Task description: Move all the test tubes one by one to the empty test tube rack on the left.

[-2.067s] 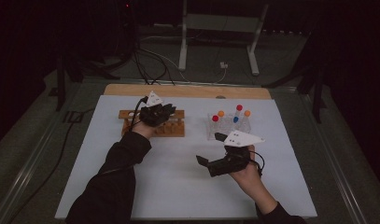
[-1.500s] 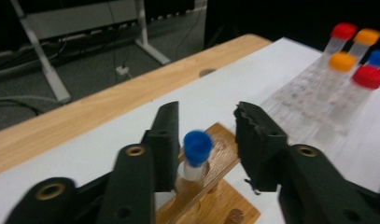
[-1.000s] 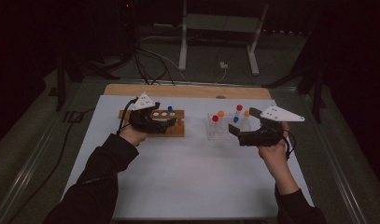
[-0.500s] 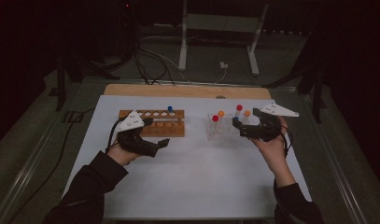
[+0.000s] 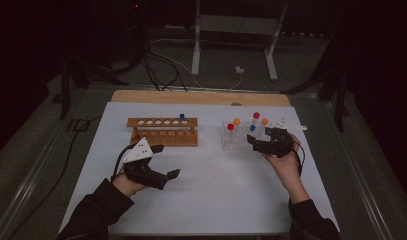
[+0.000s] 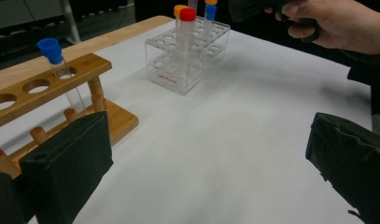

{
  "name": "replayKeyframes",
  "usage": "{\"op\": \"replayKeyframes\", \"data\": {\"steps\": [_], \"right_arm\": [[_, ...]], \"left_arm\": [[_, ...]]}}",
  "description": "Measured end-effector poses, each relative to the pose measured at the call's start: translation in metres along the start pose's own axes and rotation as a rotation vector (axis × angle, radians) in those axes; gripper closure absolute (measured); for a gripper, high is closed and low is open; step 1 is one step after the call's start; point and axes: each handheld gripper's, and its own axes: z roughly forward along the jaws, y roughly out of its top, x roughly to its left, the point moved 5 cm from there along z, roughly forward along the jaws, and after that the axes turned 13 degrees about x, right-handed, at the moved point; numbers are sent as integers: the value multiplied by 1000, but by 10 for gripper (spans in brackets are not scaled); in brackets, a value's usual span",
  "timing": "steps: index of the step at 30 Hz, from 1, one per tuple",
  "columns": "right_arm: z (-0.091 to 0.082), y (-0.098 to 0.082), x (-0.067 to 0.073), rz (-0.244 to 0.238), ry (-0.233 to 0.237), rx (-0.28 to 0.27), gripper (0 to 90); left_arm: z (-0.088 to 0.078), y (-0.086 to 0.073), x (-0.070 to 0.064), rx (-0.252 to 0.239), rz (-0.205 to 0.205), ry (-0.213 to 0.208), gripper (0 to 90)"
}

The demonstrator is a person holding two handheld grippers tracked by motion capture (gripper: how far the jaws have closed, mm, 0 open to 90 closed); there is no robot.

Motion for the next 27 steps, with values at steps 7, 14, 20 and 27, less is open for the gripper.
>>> {"op": "replayKeyframes", "data": {"steps": [7, 14, 20, 27], "right_arm": [[11, -3, 1, -3, -17, 60, 472], [22, 0, -2, 9, -48, 103, 611], [32, 3, -3, 28, -37, 122, 675], [36, 6, -2, 24, -49, 121, 763]], "left_arm": [[2, -2, -2, 5, -2, -7, 13], [2, -3, -2, 7, -3, -13, 14], [3, -3, -2, 11, -4, -17, 13], [2, -3, -1, 8, -5, -20, 13]]}}
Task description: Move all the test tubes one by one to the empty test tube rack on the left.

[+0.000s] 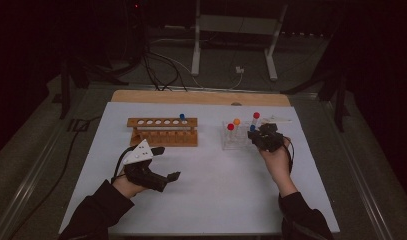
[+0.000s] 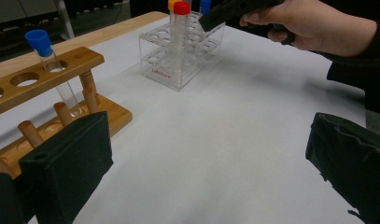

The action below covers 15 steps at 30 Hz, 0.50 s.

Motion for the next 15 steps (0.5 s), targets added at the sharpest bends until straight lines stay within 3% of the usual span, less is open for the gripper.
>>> {"op": "replayKeyframes", "data": {"steps": [8, 15], "right_arm": [[0, 1, 1, -19, -9, -9, 774], [-11, 4, 2, -32, -25, -50, 775]], "left_arm": [[0, -1, 1, 3, 0, -1, 13], [1, -1, 1, 4, -6, -6, 13]]}}
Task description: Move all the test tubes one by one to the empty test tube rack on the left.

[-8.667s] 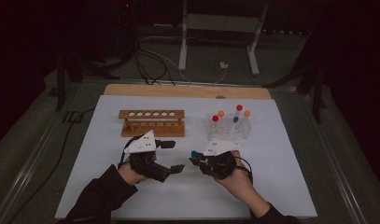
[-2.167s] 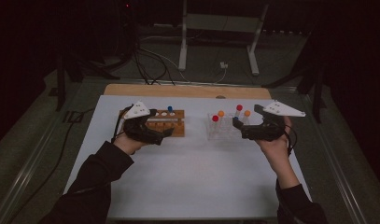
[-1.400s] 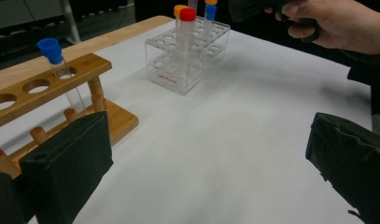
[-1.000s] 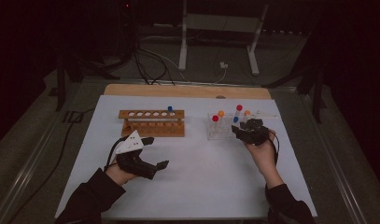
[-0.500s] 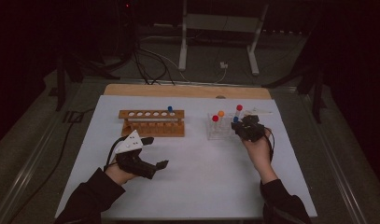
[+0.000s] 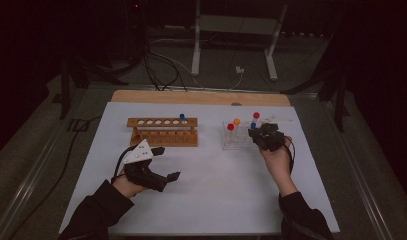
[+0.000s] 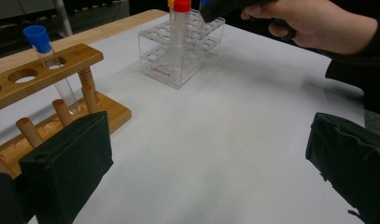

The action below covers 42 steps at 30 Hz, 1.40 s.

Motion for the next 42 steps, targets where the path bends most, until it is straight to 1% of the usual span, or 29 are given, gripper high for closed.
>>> {"op": "replayKeyframes", "data": {"steps": [8, 10, 13, 15, 19, 22, 26, 28, 30, 32, 38, 42], "right_arm": [[-24, 8, -1, -1, 10, -62, 775], [-31, 10, 0, -8, 5, -79, 775], [-41, 13, 1, -14, 10, -102, 775], [-47, 14, 4, -24, 18, -117, 775], [-56, 14, 13, -54, 32, -124, 775], [-60, 11, 22, -86, 50, -118, 775], [-61, 5, 38, -124, 80, -103, 774], [-60, 1, 47, -144, 105, -89, 774], [-59, -4, 56, -169, 120, -76, 774], [-58, -7, 65, -186, 147, -68, 774], [-54, -17, 93, -256, 201, -38, 774], [-52, -20, 109, -293, 235, -23, 774]], "left_arm": [[-1, 0, 0, 4, 4, -4, 14], [-1, 0, 0, 4, 6, -4, 14], [-1, 1, -1, 1, 6, -6, 13], [-1, 1, -1, 3, 8, -3, 14], [-1, 2, -2, 7, 13, -10, 14], [-2, 2, -3, 5, 14, -15, 14], [-3, 4, -4, 0, 18, -16, 14], [-4, 4, -4, -1, 17, -21, 14], [-4, 5, -5, -1, 21, -23, 14], [-4, 5, -6, 0, 23, -26, 14], [-4, 7, -10, 3, 33, -36, 14], [-5, 9, -12, 3, 37, -48, 14]]}}
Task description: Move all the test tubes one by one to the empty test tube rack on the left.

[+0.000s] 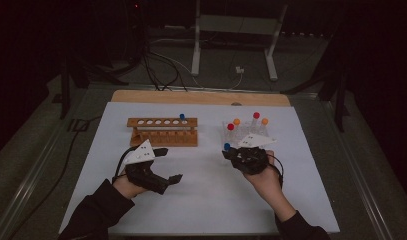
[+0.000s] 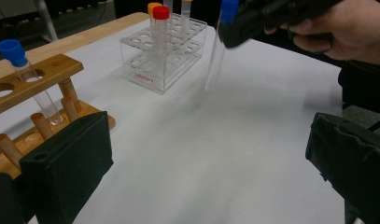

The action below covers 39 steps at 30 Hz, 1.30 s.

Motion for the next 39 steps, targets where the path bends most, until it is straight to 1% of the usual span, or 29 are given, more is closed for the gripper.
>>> {"op": "replayKeyframes", "data": {"steps": [1, 3, 7, 9, 11, 16, 17, 19, 24, 26, 30, 33, 35, 36, 38, 39], "right_arm": [[2, 0, 4, -4, 13, 4, 774], [6, 1, 12, -20, 29, 12, 774], [14, 2, 27, -55, 61, 32, 774], [18, 2, 34, -71, 72, 40, 774], [20, 2, 40, -89, 84, 46, 774], [23, 3, 51, -113, 113, 52, 774], [23, 3, 53, -115, 120, 51, 774], [23, 4, 57, -126, 128, 49, 774], [22, 5, 65, -143, 144, 45, 774], [22, 6, 67, -147, 150, 46, 774], [22, 7, 70, -155, 154, 46, 774], [22, 7, 71, -160, 155, 44, 774], [22, 7, 72, -159, 158, 44, 774], [22, 7, 72, -162, 158, 45, 774], [21, 7, 73, -163, 161, 43, 774], [21, 7, 73, -165, 160, 42, 774]], "left_arm": [[0, 1, 0, -1, 1, 2, 14], [0, 2, -2, -4, 2, -6, 14], [0, 3, -5, -4, 10, -7, 14], [0, 5, -6, -7, 7, -22, 14], [0, 6, -9, -9, 10, -27, 17], [1, 11, -14, -16, 21, -38, 20], [2, 12, -15, -18, 25, -43, 37], [3, 14, -16, -18, 29, -46, 43], [7, 19, -20, -23, 40, -46, 85], [9, 21, -21, -27, 44, -47, 128], [13, 24, -23, -26, 54, -48, 179], [16, 27, -24, -34, 60, -52, 252], [18, 29, -25, -33, 67, -43, 324], [20, 30, -26, -32, 69, -52, 339], [23, 31, -26, -29, 75, -42, 390], [24, 32, -27, -30, 78, -45, 409]]}}
